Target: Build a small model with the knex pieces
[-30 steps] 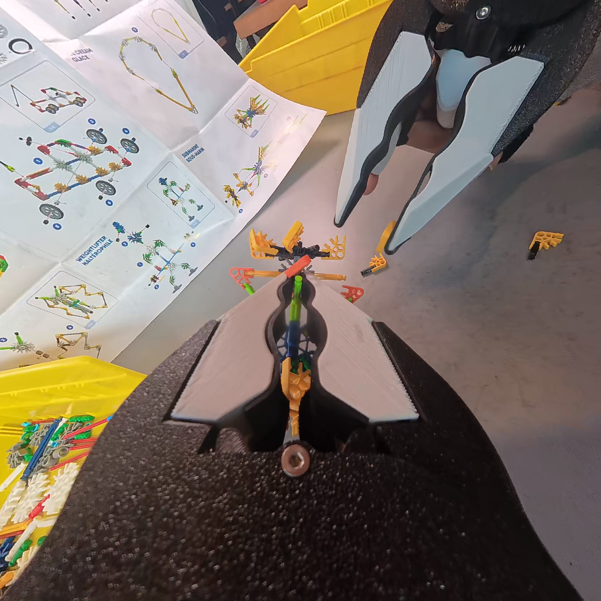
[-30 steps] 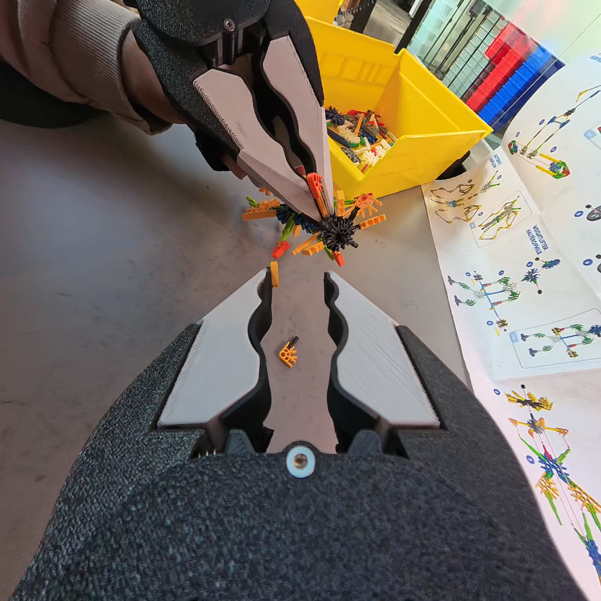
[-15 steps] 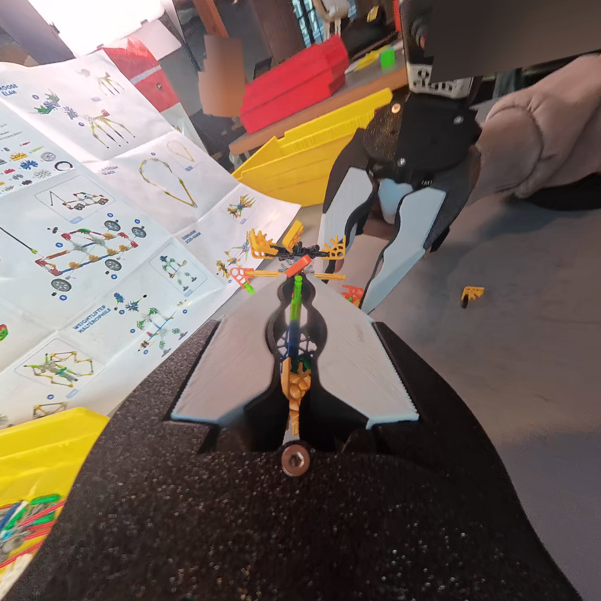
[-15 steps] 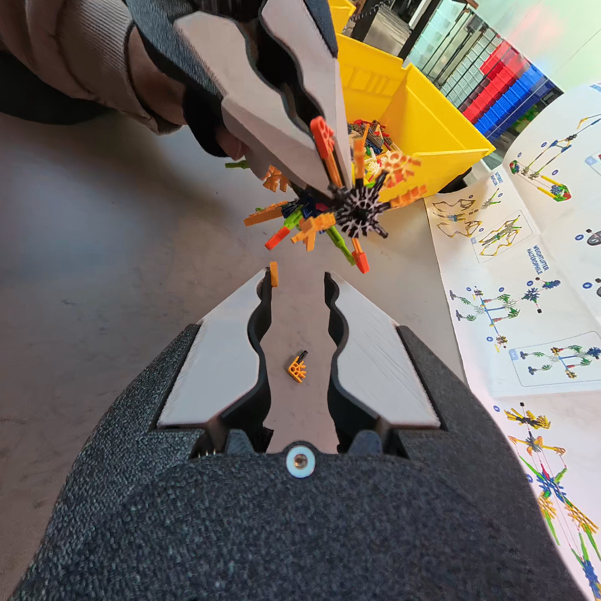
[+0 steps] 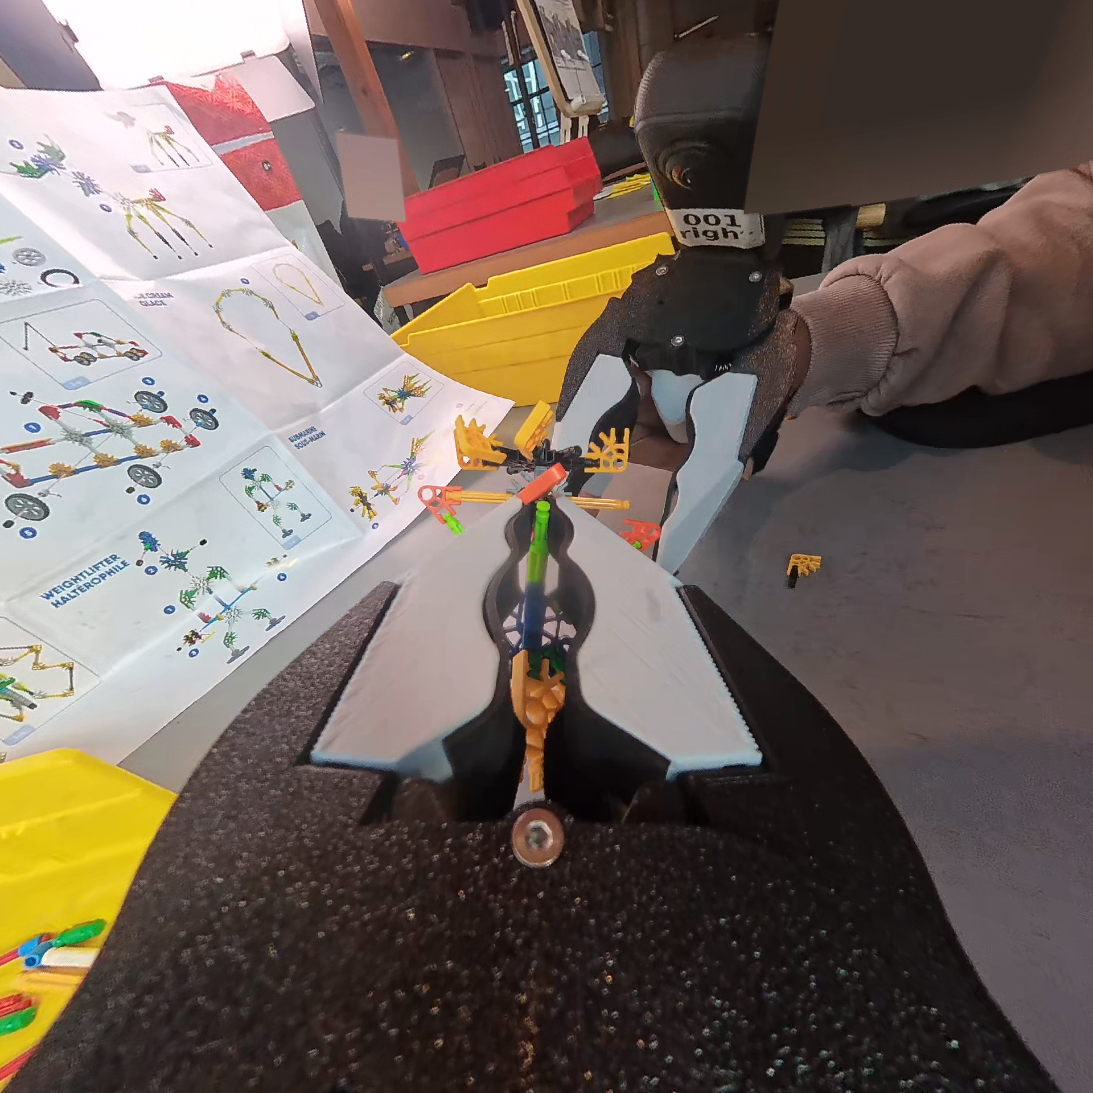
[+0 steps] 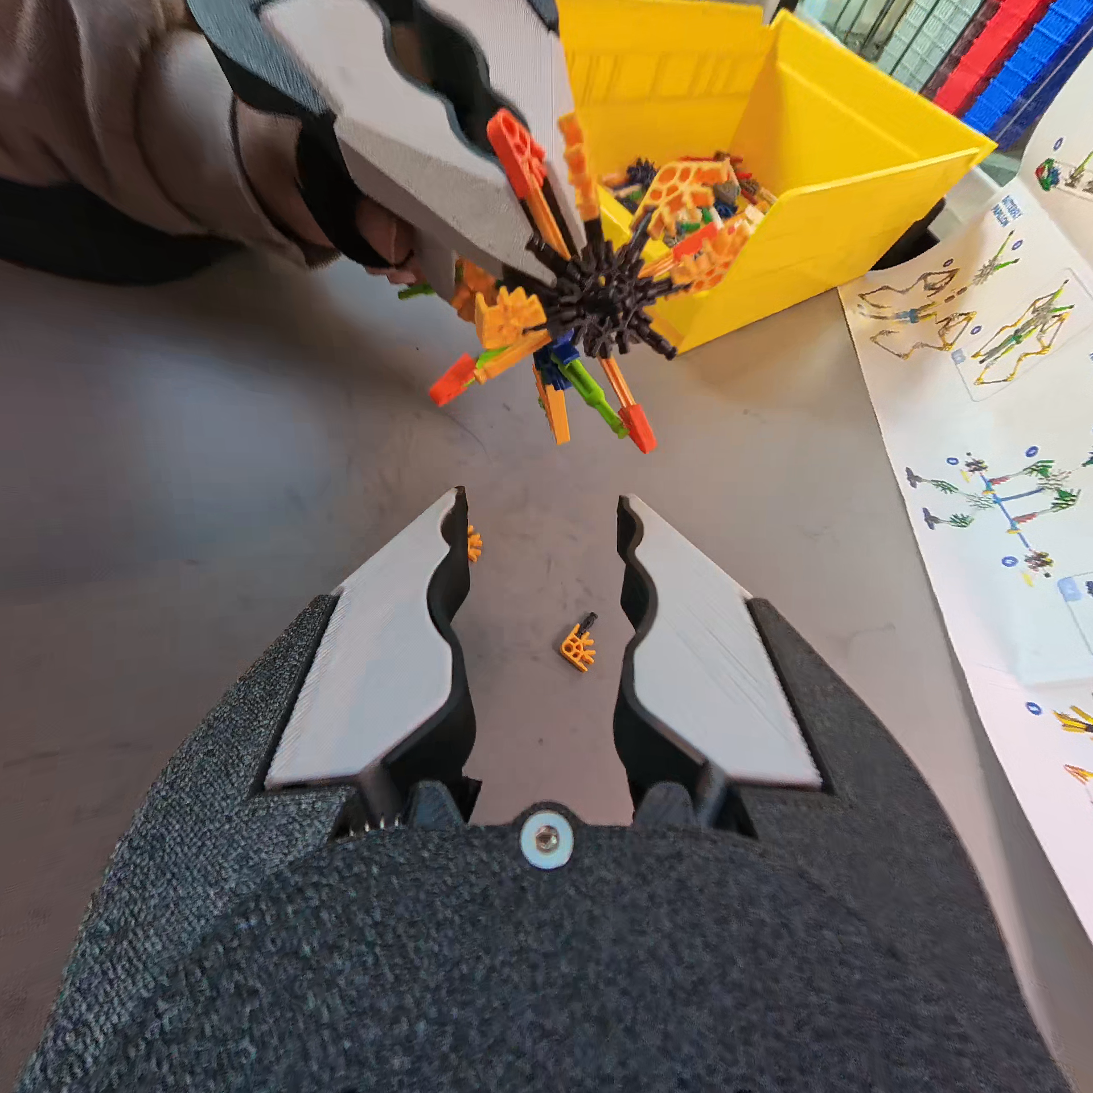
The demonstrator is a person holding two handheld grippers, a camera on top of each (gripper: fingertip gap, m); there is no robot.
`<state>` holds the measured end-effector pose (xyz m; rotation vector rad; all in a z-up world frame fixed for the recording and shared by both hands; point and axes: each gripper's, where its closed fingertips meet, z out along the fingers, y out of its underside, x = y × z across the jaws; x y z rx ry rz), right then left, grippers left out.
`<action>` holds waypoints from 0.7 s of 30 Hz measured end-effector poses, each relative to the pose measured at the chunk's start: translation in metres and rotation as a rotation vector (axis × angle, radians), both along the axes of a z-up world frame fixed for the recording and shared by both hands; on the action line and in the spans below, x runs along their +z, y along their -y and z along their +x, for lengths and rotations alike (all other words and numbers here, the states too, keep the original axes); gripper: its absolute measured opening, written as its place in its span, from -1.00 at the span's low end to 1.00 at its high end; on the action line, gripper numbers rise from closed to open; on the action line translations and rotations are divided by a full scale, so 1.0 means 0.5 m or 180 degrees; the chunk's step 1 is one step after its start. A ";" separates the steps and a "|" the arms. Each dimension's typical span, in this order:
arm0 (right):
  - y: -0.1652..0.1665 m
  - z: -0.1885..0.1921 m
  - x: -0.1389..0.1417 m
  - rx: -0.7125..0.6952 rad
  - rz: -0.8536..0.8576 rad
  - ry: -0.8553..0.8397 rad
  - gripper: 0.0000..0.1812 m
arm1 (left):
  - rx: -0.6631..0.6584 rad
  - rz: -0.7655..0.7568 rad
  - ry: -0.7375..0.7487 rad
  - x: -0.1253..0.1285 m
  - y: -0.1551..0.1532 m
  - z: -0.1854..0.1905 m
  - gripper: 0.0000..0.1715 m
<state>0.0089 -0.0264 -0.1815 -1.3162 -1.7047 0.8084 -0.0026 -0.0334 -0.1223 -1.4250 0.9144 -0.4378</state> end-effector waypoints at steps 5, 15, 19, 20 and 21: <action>0.026 -0.007 0.075 0.0106 -0.0988 -0.0549 -0.60 | 0.0346 0.0145 -0.0191 -0.001 -0.019 -0.023 -0.96; -0.020 -0.030 0.068 -0.0609 -0.1042 -0.0669 -0.94 | 0.0802 0.0383 -0.0921 -0.034 -0.042 -0.021 -0.96; -0.023 -0.029 0.044 -0.0587 -0.0989 -0.0489 -0.94 | 0.0655 0.0036 -0.0903 -0.068 -0.044 -0.020 -0.92; -0.020 -0.030 0.042 -0.0551 -0.0941 -0.0485 -0.94 | 0.0651 0.0023 -0.0891 -0.068 -0.043 -0.021 -0.93; -0.017 -0.031 0.042 -0.0519 -0.0882 -0.0496 -0.93 | 0.0650 0.0008 -0.0873 -0.067 -0.043 -0.022 -0.94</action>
